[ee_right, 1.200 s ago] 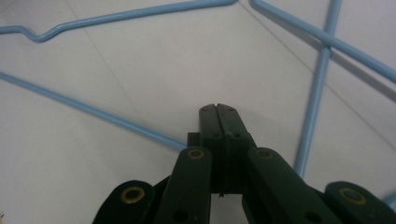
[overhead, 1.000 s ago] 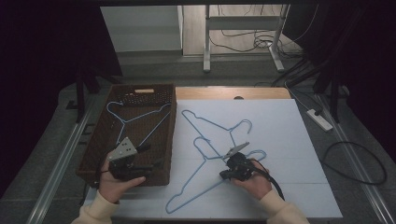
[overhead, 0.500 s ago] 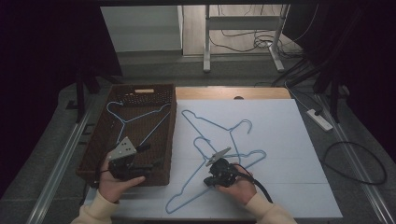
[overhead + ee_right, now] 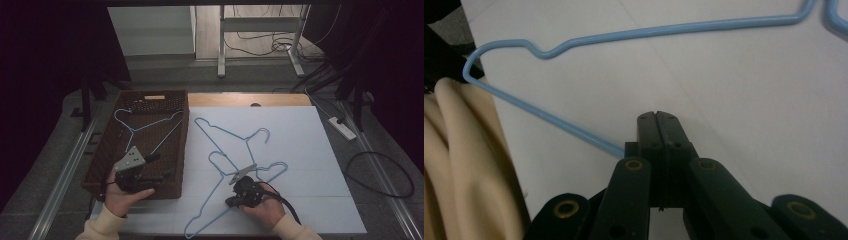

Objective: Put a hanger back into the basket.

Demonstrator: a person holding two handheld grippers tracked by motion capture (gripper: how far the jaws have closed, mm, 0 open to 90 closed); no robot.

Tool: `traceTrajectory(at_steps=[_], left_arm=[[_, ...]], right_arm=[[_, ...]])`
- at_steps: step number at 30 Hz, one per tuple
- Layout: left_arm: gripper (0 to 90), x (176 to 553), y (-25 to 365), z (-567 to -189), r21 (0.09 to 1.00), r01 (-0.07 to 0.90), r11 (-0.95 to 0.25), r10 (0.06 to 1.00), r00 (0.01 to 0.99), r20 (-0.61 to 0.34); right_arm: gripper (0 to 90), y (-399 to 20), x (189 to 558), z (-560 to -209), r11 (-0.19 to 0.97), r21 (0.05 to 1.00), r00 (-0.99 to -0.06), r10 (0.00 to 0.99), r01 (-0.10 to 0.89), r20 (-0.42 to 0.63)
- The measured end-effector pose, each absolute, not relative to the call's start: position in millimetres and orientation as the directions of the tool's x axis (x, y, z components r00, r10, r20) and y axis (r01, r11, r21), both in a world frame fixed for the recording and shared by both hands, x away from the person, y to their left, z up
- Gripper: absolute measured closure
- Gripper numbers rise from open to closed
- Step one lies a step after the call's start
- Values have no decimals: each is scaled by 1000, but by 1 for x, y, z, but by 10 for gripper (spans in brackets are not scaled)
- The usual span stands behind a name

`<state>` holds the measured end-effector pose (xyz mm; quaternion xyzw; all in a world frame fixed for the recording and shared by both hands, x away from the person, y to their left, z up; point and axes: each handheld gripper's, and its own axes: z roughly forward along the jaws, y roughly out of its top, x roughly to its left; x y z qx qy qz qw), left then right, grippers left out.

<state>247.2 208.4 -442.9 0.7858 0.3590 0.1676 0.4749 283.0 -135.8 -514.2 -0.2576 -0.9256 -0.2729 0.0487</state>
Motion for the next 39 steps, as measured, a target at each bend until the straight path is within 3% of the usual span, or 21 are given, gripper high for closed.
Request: traceTrajectory(at_steps=[11,17,21,25,29,39], left_arm=[[277,248,208,-442,867,404,-292,724,686,-76],[278,248,208,-442,867,403,-293,724,686,-74],[278,248,207,-442,866,403,-295,723,687,-74],[278,248,207,-443,866,403,-296,722,688,-73],[278,248,207,-443,866,404,-297,722,688,-73],[278,248,209,-443,868,401,-293,721,688,-75]], right_arm=[[900,-154,275,-513,723,479,-866,441,498,235],[900,-156,287,-503,659,572,-862,466,489,200],[893,-155,311,-495,597,610,-824,539,521,176],[794,-146,330,-493,583,614,-805,573,531,152],[623,-129,348,-495,602,592,-797,592,536,120],[578,-95,363,-507,678,516,-814,577,524,69]])
